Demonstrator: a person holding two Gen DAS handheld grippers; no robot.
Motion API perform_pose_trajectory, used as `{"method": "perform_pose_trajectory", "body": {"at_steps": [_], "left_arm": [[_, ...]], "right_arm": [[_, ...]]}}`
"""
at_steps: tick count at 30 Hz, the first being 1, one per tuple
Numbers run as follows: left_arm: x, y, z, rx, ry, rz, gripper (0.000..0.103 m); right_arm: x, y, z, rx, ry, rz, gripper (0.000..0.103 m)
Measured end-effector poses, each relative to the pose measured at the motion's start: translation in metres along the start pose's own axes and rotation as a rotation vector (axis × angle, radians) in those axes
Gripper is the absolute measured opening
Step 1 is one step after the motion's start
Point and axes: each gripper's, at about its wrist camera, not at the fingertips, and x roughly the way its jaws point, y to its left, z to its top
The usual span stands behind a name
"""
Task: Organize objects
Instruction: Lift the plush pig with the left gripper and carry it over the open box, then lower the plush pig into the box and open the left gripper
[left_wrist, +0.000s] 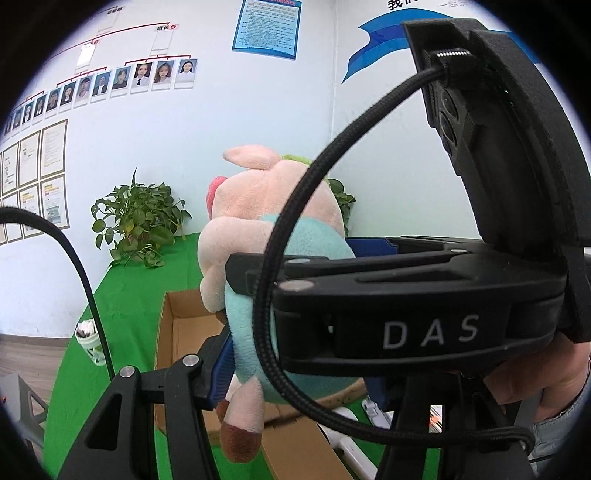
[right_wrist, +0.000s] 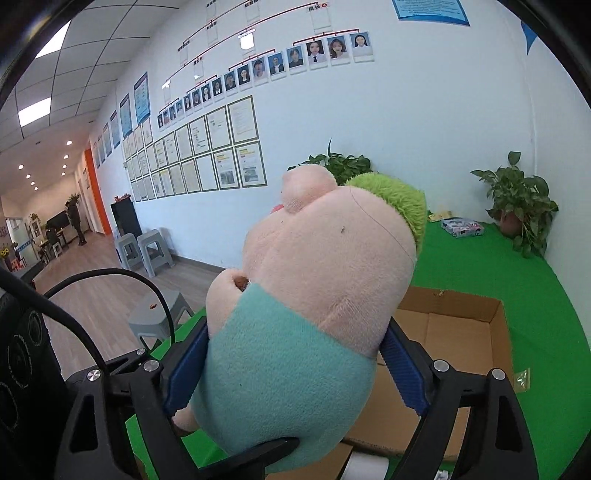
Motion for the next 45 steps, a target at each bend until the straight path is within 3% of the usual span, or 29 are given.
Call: {"method": "perform_pose_trajectory", "body": {"at_steps": [7, 12, 16, 22, 29, 33, 39, 45], "left_arm": [[0.041, 0.053, 0.017, -0.093, 0.070, -0.036, 0.057], [0.073, 0.082, 0.000, -0.137, 0.146, -0.023, 0.057], [0.089, 0.089, -0.028, -0.160, 0.227, 0.005, 0.057], [0.132, 0.123, -0.069, -0.224, 0.378, 0.053, 0.057], [0.149, 0.148, -0.105, -0.302, 0.517, 0.059, 0.059], [0.137, 0.152, -0.112, -0.337, 0.515, 0.073, 0.066], [0.113, 0.143, -0.112, -0.314, 0.485, 0.099, 0.066], [0.109, 0.148, -0.117, -0.372, 0.478, 0.074, 0.066]], "right_arm": [[0.081, -0.025, 0.062, 0.012, 0.059, 0.031, 0.083], [0.147, -0.034, 0.060, 0.037, 0.121, 0.047, 0.083], [0.205, -0.043, 0.032, 0.076, 0.204, 0.091, 0.082], [0.281, -0.041, -0.045, 0.140, 0.320, 0.123, 0.081], [0.351, -0.041, -0.120, 0.224, 0.479, 0.157, 0.081], [0.369, -0.040, -0.136, 0.236, 0.520, 0.184, 0.082], [0.381, -0.028, -0.138, 0.232, 0.519, 0.170, 0.085], [0.372, -0.039, -0.132, 0.321, 0.547, 0.201, 0.092]]}}
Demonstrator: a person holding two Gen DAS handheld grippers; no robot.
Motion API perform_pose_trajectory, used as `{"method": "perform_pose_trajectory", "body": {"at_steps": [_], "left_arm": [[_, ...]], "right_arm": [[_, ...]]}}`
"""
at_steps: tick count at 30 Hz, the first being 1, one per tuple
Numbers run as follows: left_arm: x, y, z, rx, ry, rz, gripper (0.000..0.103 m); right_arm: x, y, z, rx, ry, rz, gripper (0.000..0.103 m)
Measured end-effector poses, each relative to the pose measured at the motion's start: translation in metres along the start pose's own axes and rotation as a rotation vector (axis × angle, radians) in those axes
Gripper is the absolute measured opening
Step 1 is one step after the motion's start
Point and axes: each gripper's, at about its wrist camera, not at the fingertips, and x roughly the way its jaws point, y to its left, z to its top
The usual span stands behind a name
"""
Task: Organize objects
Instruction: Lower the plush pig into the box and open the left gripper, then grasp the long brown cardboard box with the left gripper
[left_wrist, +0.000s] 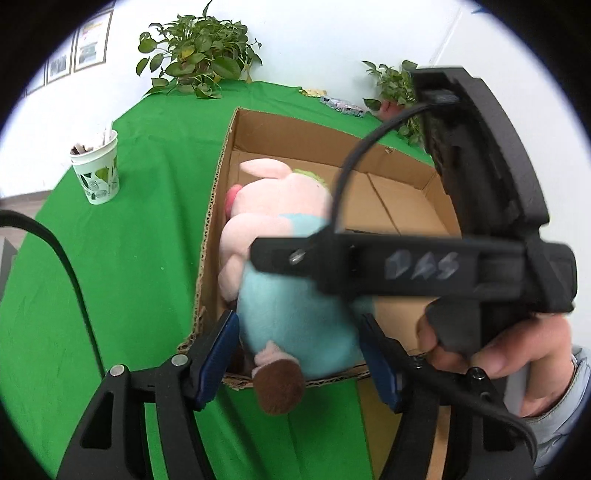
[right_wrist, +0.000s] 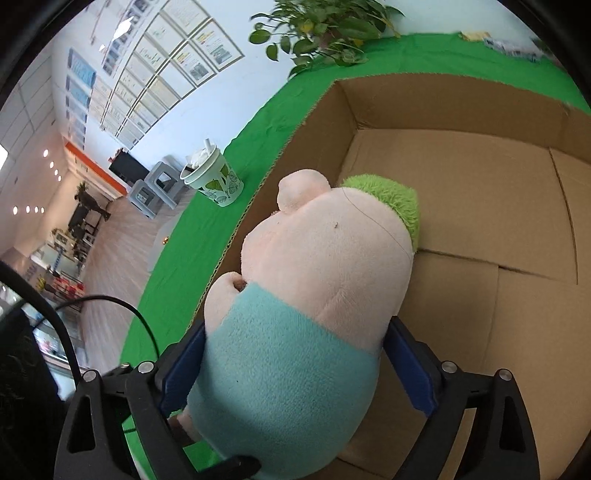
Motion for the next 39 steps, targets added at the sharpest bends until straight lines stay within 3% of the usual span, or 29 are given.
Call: {"method": "perform_pose_trajectory", "body": {"at_steps": [3, 7, 10, 13, 19, 21, 25, 28, 30, 33, 34, 35, 37, 39], "left_arm": [[0.004, 0.000, 0.007, -0.030, 0.001, 0.005, 0.066], [0.002, -0.004, 0.008, -0.020, -0.013, 0.038, 0.067], [-0.008, -0.010, 0.005, -0.006, -0.051, 0.107, 0.067], [-0.025, -0.019, 0.001, -0.002, -0.115, 0.185, 0.066], [-0.073, -0.058, -0.021, 0.095, -0.294, 0.221, 0.074], [-0.081, -0.075, -0.031, 0.146, -0.344, 0.233, 0.083], [-0.095, -0.104, -0.052, 0.166, -0.406, 0.203, 0.083], [-0.097, -0.121, -0.064, 0.166, -0.432, 0.194, 0.083], [-0.097, -0.128, -0.071, 0.166, -0.441, 0.207, 0.083], [-0.096, -0.134, -0.078, 0.145, -0.452, 0.199, 0.082], [-0.097, -0.136, -0.081, 0.140, -0.455, 0.192, 0.078], [-0.097, -0.138, -0.083, 0.142, -0.454, 0.183, 0.070], [-0.092, -0.141, -0.083, 0.163, -0.402, 0.157, 0.006], [-0.087, -0.143, -0.085, 0.172, -0.365, 0.145, 0.004]], "right_arm": [[-0.024, -0.001, 0.000, 0.025, -0.043, 0.013, 0.092], [-0.076, 0.002, -0.015, -0.002, -0.158, -0.087, 0.103], [-0.109, -0.004, -0.041, 0.034, -0.217, -0.142, 0.102], [-0.128, -0.016, -0.075, 0.085, -0.239, -0.127, 0.102], [-0.156, -0.046, -0.147, 0.159, -0.216, -0.090, 0.102], [-0.165, -0.044, -0.162, 0.133, -0.246, -0.151, 0.102], [-0.197, -0.041, -0.194, 0.065, -0.353, -0.296, 0.102], [-0.219, -0.042, -0.217, 0.023, -0.410, -0.349, 0.102], [-0.228, -0.042, -0.231, 0.001, -0.433, -0.382, 0.099], [-0.237, -0.044, -0.247, -0.032, -0.445, -0.429, 0.063], [-0.239, -0.045, -0.253, -0.042, -0.443, -0.447, 0.045], [-0.240, -0.047, -0.258, -0.048, -0.437, -0.459, 0.036], [-0.243, -0.049, -0.267, -0.047, -0.430, -0.462, 0.036], [-0.247, -0.052, -0.273, -0.038, -0.435, -0.471, 0.049]]}}
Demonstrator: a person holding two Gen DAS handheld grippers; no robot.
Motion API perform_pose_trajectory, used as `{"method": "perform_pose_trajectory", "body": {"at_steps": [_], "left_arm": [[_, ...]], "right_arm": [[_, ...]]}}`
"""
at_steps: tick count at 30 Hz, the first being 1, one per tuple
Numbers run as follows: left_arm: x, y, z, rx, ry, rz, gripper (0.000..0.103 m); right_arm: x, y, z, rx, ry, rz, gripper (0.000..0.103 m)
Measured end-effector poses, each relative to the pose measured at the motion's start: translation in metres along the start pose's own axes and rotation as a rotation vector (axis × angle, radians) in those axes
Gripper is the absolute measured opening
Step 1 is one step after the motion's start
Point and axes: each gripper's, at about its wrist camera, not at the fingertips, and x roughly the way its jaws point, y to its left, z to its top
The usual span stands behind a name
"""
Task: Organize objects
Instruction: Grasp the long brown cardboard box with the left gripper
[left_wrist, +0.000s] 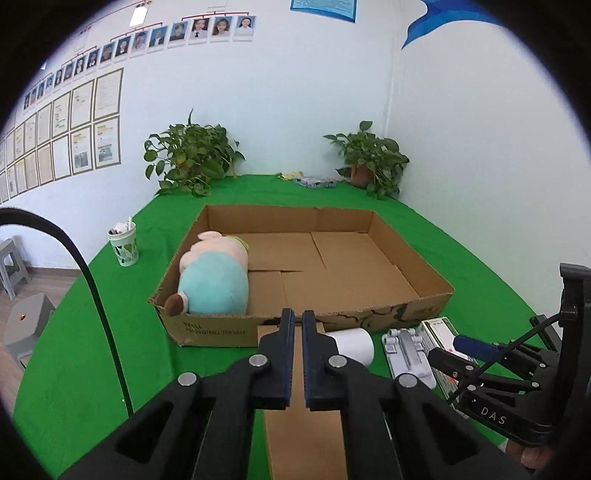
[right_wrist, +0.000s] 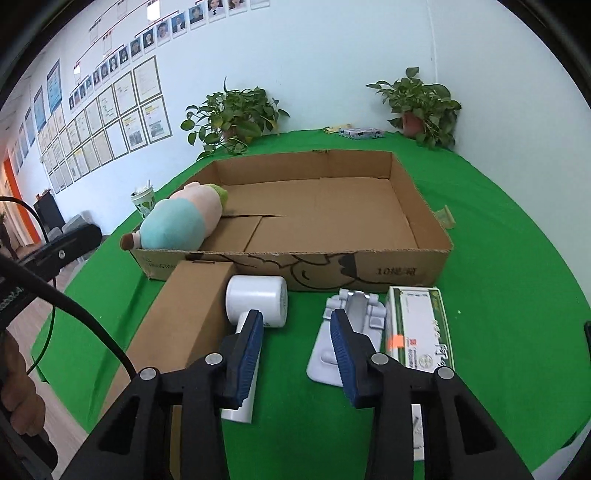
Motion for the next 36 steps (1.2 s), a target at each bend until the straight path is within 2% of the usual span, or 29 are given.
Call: {"method": "perform_pose_trajectory", "body": {"at_steps": [2, 3, 4, 5, 6, 7, 10, 19, 28, 30, 32, 36], "left_arm": [[-0.002, -0.006, -0.002, 0.027, -0.014, 0.016, 0.006], [-0.004, -0.010, -0.002, 0.044, -0.021, 0.031, 0.023], [-0.004, -0.013, -0.002, 0.061, -0.024, 0.044, 0.062], [-0.005, -0.015, -0.002, 0.068, -0.031, 0.048, 0.082], [-0.008, -0.015, -0.003, 0.062, -0.056, 0.047, 0.094], [-0.009, -0.014, -0.004, 0.053, -0.074, 0.038, 0.094], [-0.004, -0.010, -0.006, 0.029, -0.039, 0.010, 0.094], [0.003, 0.002, -0.014, -0.013, -0.004, -0.012, 0.094], [0.015, 0.023, -0.019, -0.083, 0.058, -0.043, 0.094], [0.015, 0.030, -0.019, -0.094, 0.071, -0.051, 0.094], [0.013, 0.039, -0.016, -0.100, 0.077, -0.043, 0.094], [-0.004, 0.063, -0.006, -0.100, 0.049, 0.001, 0.094]], "right_arm": [[-0.004, -0.004, -0.002, 0.009, -0.003, -0.004, 0.103], [-0.007, -0.006, -0.003, 0.015, -0.011, 0.006, 0.102], [-0.009, -0.007, -0.003, 0.018, -0.018, 0.016, 0.102], [-0.010, -0.007, -0.003, 0.017, -0.018, 0.019, 0.102], [-0.012, -0.006, -0.003, 0.011, -0.017, 0.019, 0.102], [-0.012, -0.006, -0.004, 0.004, -0.018, 0.018, 0.102], [-0.014, -0.004, -0.009, -0.011, -0.015, 0.007, 0.102], [-0.006, 0.003, -0.015, -0.045, 0.003, -0.009, 0.102], [0.003, 0.019, -0.015, -0.086, 0.039, 0.033, 0.102], [0.001, 0.025, -0.014, -0.099, 0.047, 0.066, 0.102], [-0.007, 0.034, -0.014, -0.130, 0.062, 0.145, 0.102], [-0.044, 0.071, -0.018, -0.226, 0.101, 0.437, 0.102]]}}
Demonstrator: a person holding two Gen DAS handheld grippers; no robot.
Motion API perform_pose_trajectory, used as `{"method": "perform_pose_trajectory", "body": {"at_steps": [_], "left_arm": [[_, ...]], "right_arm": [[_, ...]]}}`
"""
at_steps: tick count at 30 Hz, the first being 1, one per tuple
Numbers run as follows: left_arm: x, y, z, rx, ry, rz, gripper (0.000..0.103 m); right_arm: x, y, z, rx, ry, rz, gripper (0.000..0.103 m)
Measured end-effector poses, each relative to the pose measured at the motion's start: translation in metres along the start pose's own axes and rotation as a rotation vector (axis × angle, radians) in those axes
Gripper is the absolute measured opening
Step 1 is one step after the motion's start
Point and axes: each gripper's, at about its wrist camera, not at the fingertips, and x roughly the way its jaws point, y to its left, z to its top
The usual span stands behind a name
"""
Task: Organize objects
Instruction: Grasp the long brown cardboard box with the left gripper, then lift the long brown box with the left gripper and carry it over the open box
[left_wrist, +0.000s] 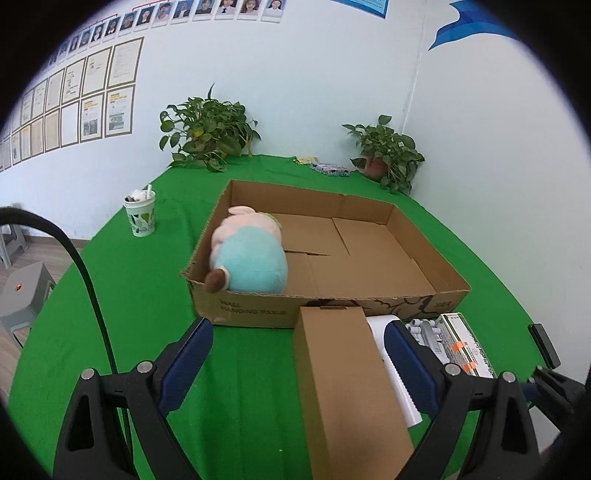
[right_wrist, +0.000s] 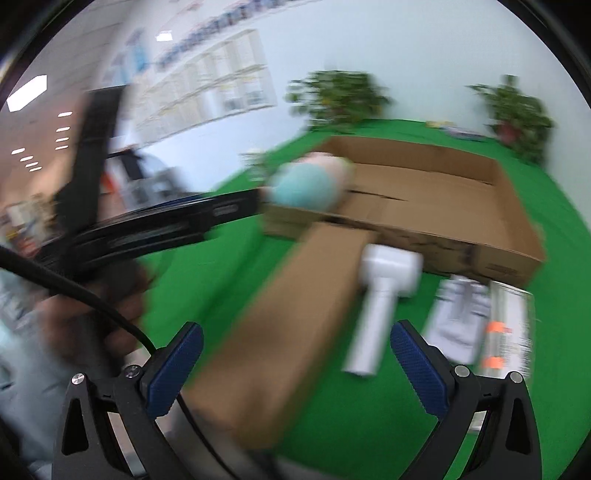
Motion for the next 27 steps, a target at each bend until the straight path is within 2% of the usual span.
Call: {"method": "perform_pose_trajectory", "body": {"at_steps": [2, 3, 4, 7, 10, 12, 14, 16, 20, 22, 25, 27], "left_arm": [[-0.005, 0.009, 0.002, -0.004, 0.009, 0.015, 0.095], [-0.005, 0.013, 0.000, -0.009, 0.021, 0.016, 0.095], [-0.003, 0.016, -0.003, -0.019, 0.037, 0.012, 0.095], [0.011, 0.024, -0.021, -0.061, 0.125, -0.031, 0.095], [0.034, 0.030, -0.043, -0.122, 0.246, -0.143, 0.094], [0.052, 0.034, -0.056, -0.171, 0.322, -0.204, 0.094], [0.064, 0.036, -0.065, -0.207, 0.370, -0.238, 0.093], [0.069, 0.033, -0.069, -0.217, 0.383, -0.278, 0.093], [0.071, 0.018, -0.076, -0.173, 0.416, -0.365, 0.090], [0.073, 0.011, -0.081, -0.154, 0.447, -0.395, 0.080], [0.073, 0.003, -0.088, -0.153, 0.476, -0.438, 0.080], [0.070, -0.001, -0.092, -0.145, 0.476, -0.439, 0.080]], "right_arm": [[-0.005, 0.025, -0.001, -0.029, 0.002, 0.191, 0.102], [-0.004, 0.035, -0.001, -0.034, 0.003, 0.258, 0.102], [0.000, 0.041, -0.003, -0.041, 0.005, 0.262, 0.102], [0.027, 0.043, -0.011, -0.058, 0.050, 0.112, 0.102], [0.053, 0.034, -0.025, -0.055, 0.110, -0.070, 0.102], [0.061, 0.031, -0.034, -0.059, 0.127, -0.143, 0.102], [0.064, 0.033, -0.039, -0.056, 0.133, -0.152, 0.102], [0.066, 0.038, -0.043, -0.068, 0.133, -0.164, 0.102], [0.072, 0.048, -0.048, -0.077, 0.142, -0.173, 0.102], [0.072, 0.048, -0.049, -0.083, 0.136, -0.191, 0.102], [0.075, 0.052, -0.050, -0.088, 0.135, -0.206, 0.102], [0.077, 0.052, -0.051, -0.082, 0.156, -0.196, 0.102]]}}
